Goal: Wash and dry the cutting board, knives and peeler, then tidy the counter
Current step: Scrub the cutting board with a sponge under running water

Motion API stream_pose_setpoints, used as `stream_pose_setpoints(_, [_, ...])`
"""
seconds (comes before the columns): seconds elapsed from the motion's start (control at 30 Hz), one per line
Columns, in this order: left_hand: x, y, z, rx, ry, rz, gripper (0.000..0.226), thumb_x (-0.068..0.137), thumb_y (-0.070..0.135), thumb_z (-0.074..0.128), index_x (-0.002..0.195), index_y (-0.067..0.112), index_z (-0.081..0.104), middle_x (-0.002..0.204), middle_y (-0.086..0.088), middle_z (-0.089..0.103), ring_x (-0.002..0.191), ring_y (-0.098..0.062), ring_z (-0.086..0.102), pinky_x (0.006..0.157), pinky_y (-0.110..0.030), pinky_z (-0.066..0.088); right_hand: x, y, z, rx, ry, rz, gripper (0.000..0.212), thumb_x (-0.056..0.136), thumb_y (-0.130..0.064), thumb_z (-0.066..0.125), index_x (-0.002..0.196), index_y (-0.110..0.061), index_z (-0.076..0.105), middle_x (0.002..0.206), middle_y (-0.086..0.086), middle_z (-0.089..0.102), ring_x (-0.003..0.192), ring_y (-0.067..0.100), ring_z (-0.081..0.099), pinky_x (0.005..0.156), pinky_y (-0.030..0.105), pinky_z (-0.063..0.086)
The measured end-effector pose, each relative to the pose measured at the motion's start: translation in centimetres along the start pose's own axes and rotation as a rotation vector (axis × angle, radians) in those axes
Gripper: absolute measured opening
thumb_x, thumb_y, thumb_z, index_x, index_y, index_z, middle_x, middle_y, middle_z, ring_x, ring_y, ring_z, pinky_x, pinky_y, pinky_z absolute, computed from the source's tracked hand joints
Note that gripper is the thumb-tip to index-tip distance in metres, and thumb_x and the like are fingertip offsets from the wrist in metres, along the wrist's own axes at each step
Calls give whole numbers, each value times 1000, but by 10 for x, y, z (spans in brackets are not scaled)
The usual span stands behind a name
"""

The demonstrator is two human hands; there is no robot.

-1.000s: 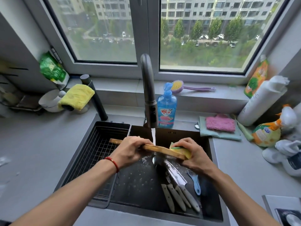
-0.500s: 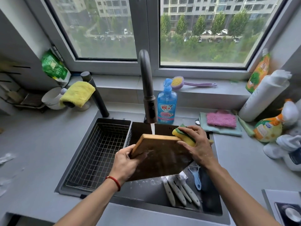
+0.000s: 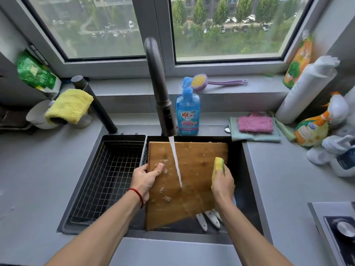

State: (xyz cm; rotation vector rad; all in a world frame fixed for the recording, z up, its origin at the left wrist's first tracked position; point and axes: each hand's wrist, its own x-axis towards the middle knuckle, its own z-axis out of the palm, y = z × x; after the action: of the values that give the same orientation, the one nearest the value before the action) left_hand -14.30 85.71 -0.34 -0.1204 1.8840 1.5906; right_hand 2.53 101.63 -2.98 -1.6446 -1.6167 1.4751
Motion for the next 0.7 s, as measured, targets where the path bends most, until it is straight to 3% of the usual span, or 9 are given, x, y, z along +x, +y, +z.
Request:
stream_pose_setpoints(0.1, [12,-1,5,38,28,-64,20,86,27,80,96,12,70,79,-9,79,73,-25,77,59,-37,62,-8,0,34,-59,-31,27,52,108,-37,37,159,-26,31,151,14,41,131,33,45,108,42,36])
stream_pose_setpoints(0.2, [21,-5,19,87,50,-75,24,93,28,74,100,5,70,85,-14,78,73,-27,77,60,-40,63,-31,1,81,-104,-208,-65,63,107,-33,44,163,-34,14,169,8,10,154,31,15,123,45,20])
stream_pose_setpoints(0.3, [20,-10,31,64,77,-134,25,101,24,63,107,1,69,103,-23,75,93,-35,74,83,-50,62,-50,13,113,-153,-350,-297,59,108,-34,38,162,-36,14,171,1,-8,157,21,-12,128,41,4])
stream_pose_setpoints(0.33, [18,-12,32,53,90,-158,26,103,24,59,110,0,68,107,-24,74,98,-38,72,88,-52,59,-46,22,115,-192,-423,-399,57,108,-33,38,161,-36,18,171,1,-5,157,20,-11,128,40,3])
stream_pose_setpoints(0.4, [17,-13,28,53,112,-201,30,106,27,54,114,1,66,108,-24,73,99,-41,71,82,-52,60,-15,38,110,-305,-522,-536,60,104,-20,46,159,-33,25,171,4,8,157,22,4,129,41,9])
stream_pose_setpoints(0.47, [14,-12,17,76,111,-221,33,106,32,51,115,3,64,104,-22,74,93,-39,73,75,-51,61,24,55,91,-379,-511,-406,72,97,-1,48,159,-33,30,169,5,18,154,25,18,127,42,18])
stream_pose_setpoints(0.53, [14,-15,14,80,113,-237,33,106,33,50,118,4,60,106,-23,73,95,-41,72,80,-60,59,65,74,63,-488,-422,-156,74,97,5,37,159,-37,30,168,3,21,152,26,24,124,44,23])
stream_pose_setpoints(0.6, [16,-15,14,78,134,-220,30,107,32,50,120,5,55,112,-25,71,100,-45,71,87,-68,54,81,79,49,-564,-360,-30,69,100,4,32,158,-33,32,164,9,28,147,31,30,119,45,30])
stream_pose_setpoints(0.7, [15,-11,19,63,133,-217,28,109,33,44,124,11,53,115,-23,70,103,-45,70,88,-69,54,46,56,70,-530,-318,-87,51,106,-15,36,155,-27,37,150,16,36,134,36,34,111,44,36])
